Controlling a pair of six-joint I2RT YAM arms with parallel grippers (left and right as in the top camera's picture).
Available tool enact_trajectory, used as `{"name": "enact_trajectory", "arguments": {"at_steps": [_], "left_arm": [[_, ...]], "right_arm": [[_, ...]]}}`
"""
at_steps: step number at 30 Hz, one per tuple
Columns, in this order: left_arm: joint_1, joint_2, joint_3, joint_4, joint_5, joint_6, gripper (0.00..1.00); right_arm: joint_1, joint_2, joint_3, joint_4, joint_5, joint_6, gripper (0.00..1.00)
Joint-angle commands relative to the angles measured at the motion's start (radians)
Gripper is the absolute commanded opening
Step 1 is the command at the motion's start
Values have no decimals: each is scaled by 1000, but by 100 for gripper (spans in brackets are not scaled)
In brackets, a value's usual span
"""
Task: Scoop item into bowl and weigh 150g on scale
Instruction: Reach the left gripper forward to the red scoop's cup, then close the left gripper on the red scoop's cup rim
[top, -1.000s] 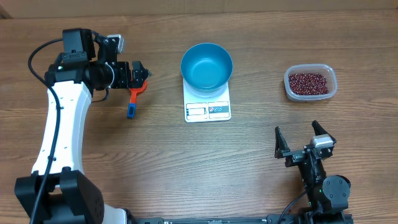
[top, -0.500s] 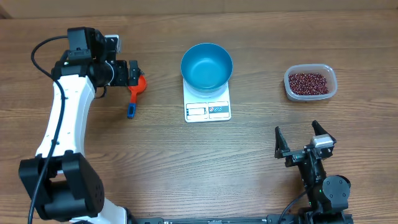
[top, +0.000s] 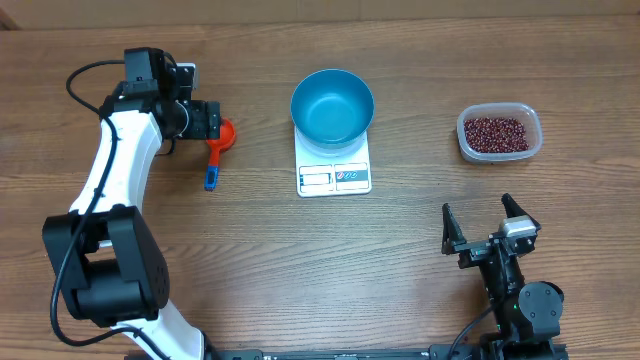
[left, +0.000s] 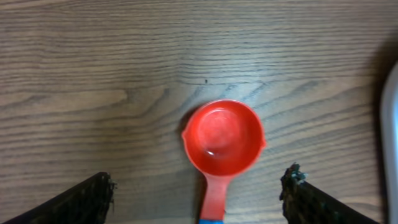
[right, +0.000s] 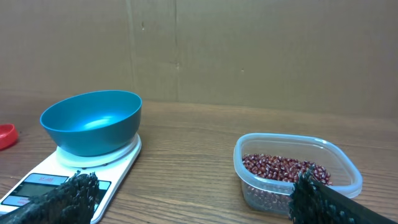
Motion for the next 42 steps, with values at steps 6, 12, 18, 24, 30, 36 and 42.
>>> {"name": "enact_trajectory", "arguments": {"at_steps": [6,12,18,24,30,36,42], "left_arm": [[2,109,26,38,-32,34,81],[2,169,26,45,-32,33,75],[2,185,26,85,-23,32,58],[2,204,25,101,-21,32,55],[2,222,25,128,-21,32,40],[2,222,25,159,-21,32,31],[2,224,24,160,-21,32,31]], "right_arm": [[5,-8,-11,5,10,5,100],[5,-8,-11,5,10,5,100],[5,-8,-11,5,10,5,100],[5,-8,-11,5,10,5,100],[5,-8,-11,5,10,5,100],[5,-8,-11,5,10,5,100],[5,-8,-11,5,10,5,100]]}}
